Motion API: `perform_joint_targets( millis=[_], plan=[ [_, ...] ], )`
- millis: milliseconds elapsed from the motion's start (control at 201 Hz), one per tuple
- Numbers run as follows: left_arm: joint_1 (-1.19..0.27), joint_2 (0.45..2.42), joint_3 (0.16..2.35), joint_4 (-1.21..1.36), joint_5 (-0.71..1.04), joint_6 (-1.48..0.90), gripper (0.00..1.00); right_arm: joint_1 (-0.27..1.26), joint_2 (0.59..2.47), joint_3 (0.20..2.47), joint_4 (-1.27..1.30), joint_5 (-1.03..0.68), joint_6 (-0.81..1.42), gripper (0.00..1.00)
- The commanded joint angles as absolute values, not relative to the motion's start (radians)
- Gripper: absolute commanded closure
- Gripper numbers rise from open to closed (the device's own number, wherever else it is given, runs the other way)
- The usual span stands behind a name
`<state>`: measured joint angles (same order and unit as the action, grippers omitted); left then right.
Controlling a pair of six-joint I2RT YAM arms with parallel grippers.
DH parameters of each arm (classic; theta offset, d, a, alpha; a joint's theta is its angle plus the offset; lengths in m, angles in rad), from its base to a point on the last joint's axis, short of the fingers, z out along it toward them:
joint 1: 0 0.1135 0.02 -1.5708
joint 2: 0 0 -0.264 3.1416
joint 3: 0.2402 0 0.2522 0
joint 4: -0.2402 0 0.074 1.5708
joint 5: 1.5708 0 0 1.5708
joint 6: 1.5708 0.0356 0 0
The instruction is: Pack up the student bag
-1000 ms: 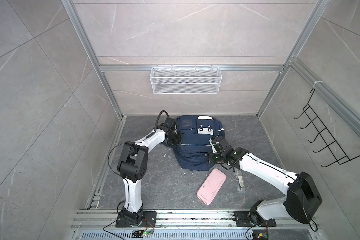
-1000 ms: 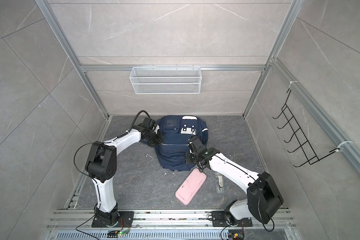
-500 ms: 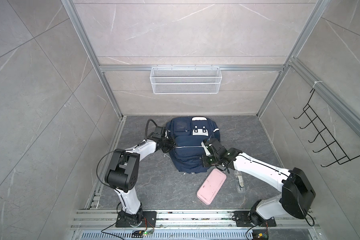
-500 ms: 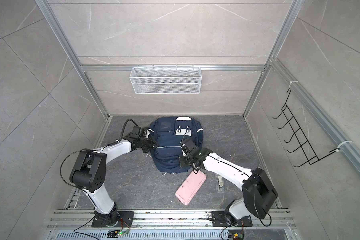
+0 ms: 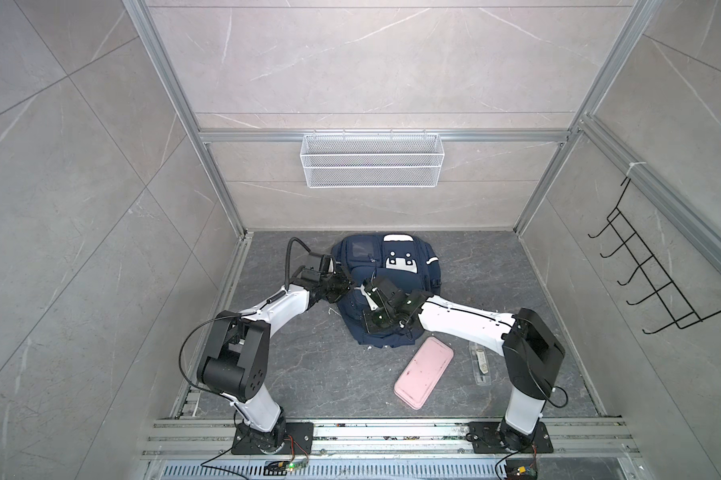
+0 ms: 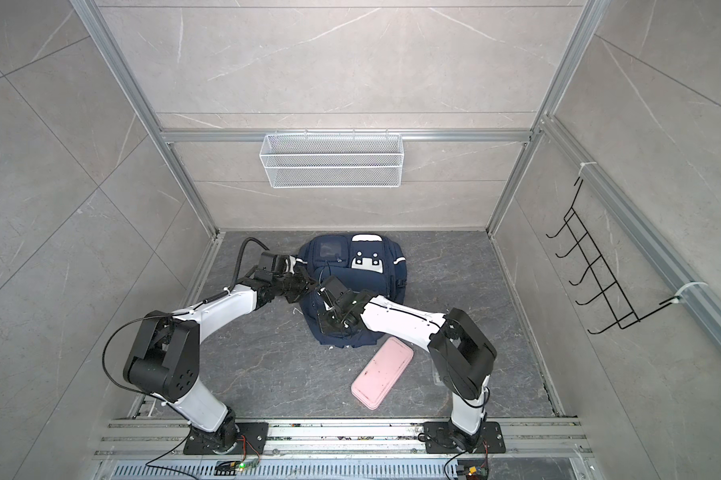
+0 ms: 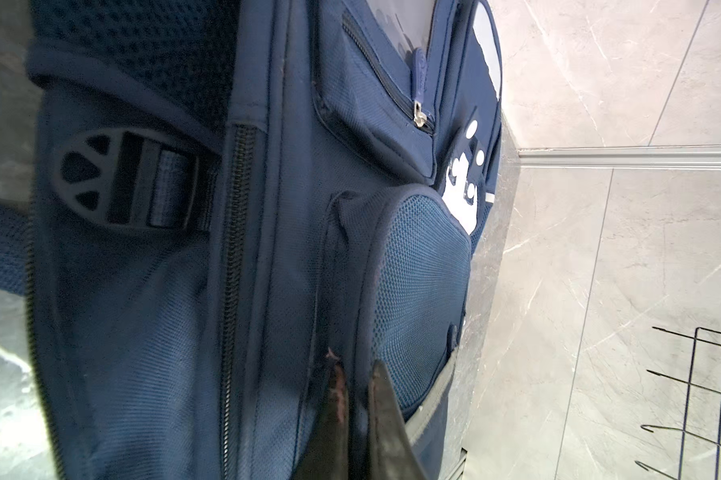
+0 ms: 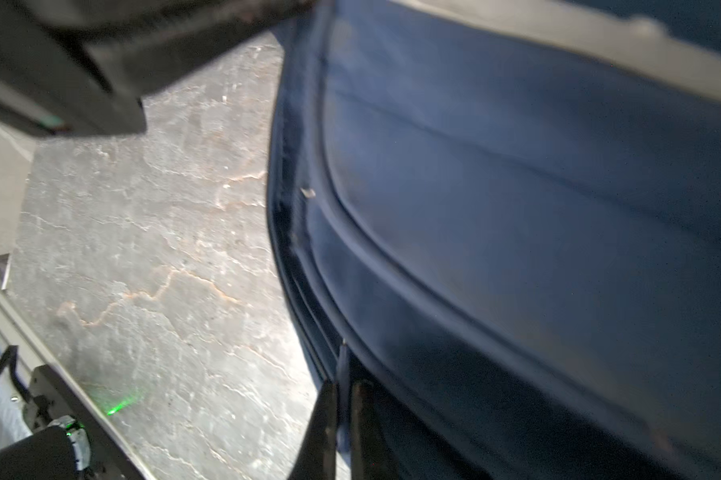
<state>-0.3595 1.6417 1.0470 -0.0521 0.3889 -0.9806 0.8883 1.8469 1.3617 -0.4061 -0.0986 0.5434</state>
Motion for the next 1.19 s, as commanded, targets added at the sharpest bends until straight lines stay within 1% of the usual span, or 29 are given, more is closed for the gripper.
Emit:
perform_joint_targets(
  millis=[0,269,343,428,552,712,846,990,1189],
  plan=[
    [-0.358,1.538,1.019,0.007,0.363,-1.021,1.00,0.893,1.866,1.408,-0.371,-0.101,0.584,1.00],
    [-0.348,1.291,0.771,0.028,0.140,-1.129,1.00,0.831,1.808,1.326,-0.353,-0.095,0.579,1.00],
    [-0.379,1.245,0.718,0.040,0.086,-1.163,1.00,0.811,1.789,1.300,-0.350,-0.094,0.572,1.00],
    [-0.439,1.226,0.713,0.019,0.028,-1.164,1.00,0.787,1.763,1.274,-0.352,-0.098,0.558,1.00],
    [-0.509,1.277,0.760,0.027,0.020,-1.162,1.00,0.776,1.739,1.264,-0.379,-0.102,0.518,1.00],
    [-0.553,1.405,0.870,0.054,0.072,-1.157,1.00,0.781,1.707,1.242,-0.386,-0.121,0.516,1.00],
    [-0.580,1.480,0.943,0.063,0.074,-1.153,1.00,0.799,1.676,1.220,-0.372,-0.124,0.540,1.00],
    [-0.599,1.540,0.981,0.080,0.079,-1.167,1.00,0.830,1.665,1.224,-0.356,-0.117,0.569,1.00],
    [-0.635,1.572,0.994,0.093,0.070,-1.179,1.00,0.835,1.712,1.263,-0.323,-0.113,0.606,1.00]
  ],
)
